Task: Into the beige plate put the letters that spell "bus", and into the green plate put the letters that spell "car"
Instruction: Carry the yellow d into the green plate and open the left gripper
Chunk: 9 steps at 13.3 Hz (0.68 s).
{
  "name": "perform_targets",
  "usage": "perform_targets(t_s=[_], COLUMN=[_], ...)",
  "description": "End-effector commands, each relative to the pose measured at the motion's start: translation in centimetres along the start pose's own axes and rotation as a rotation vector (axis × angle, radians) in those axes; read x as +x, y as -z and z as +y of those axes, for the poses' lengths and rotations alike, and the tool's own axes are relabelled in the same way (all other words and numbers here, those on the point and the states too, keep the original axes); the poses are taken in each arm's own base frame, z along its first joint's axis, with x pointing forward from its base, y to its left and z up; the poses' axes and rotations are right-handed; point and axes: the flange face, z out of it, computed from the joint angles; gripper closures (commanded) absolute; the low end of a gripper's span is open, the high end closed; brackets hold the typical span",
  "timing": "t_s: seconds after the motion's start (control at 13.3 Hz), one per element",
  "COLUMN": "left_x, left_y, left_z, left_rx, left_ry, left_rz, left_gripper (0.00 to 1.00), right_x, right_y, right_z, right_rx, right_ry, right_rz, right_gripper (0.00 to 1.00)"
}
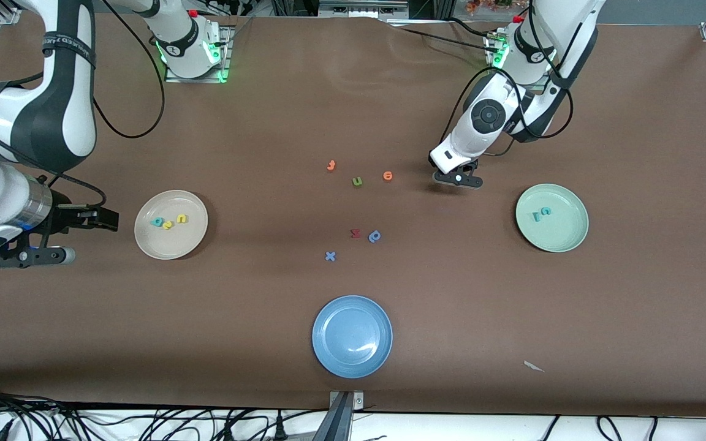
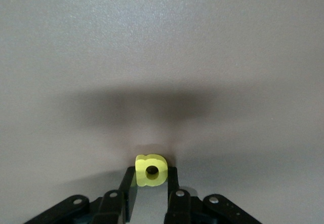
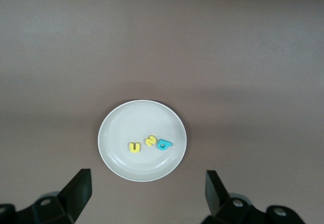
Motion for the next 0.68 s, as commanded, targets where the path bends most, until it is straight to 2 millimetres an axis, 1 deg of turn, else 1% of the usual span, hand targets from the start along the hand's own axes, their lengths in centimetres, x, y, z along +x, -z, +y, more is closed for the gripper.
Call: perform_targets(t_s=[0.0,0.08,0.15,0.23,0.3,0.38,0.45,0.6], left_x=[0.1,0.7,2.4,3.7,4.6,5.4,6.0,6.4], left_y=[0.3,1.4,3.7,5.6,6.9,7.8,8.8,9.7], left_z=[0.0,-1.2,-4.0,-6.4,-9.3,-12.1,-14.0,-16.4], left_rx=[0.021,0.05,0.097,0.126,0.143,0.152,0.159,0.175], left_ry=[-0.043,-0.062,-0.111,-0.144,-0.159,-0.178,-0.199,-0.196], left_rz=[0.021,0.029,0.061,0.085,0.093,0.101,0.11,0.086], left_gripper=[0.87,0.88,0.89,0.91,0.94,0.94,0.94,0.94], right_x=[-0.4,-0.5,-0.6,-0.5,-0.2,-0.3,-0.2,0.0], right_y=[0.7,0.7,0.6,1.3,2.5,2.6,3.0,2.8], right_z=[-0.8,-0.9,-1.0,-1.5,-2.2,-2.2,-2.0,-1.7], right_rx=[0.024,0.024,0.027,0.038,0.041,0.038,0.037,0.05], right_ry=[-0.018,-0.023,-0.052,-0.079,-0.083,-0.093,-0.108,-0.101], right_rz=[-0.008,-0.011,-0.023,-0.009,0.009,-0.004,-0.006,-0.029], right_gripper=[0.0,0.0,0.0,0.0,0.0,0.0,0.0,0.0])
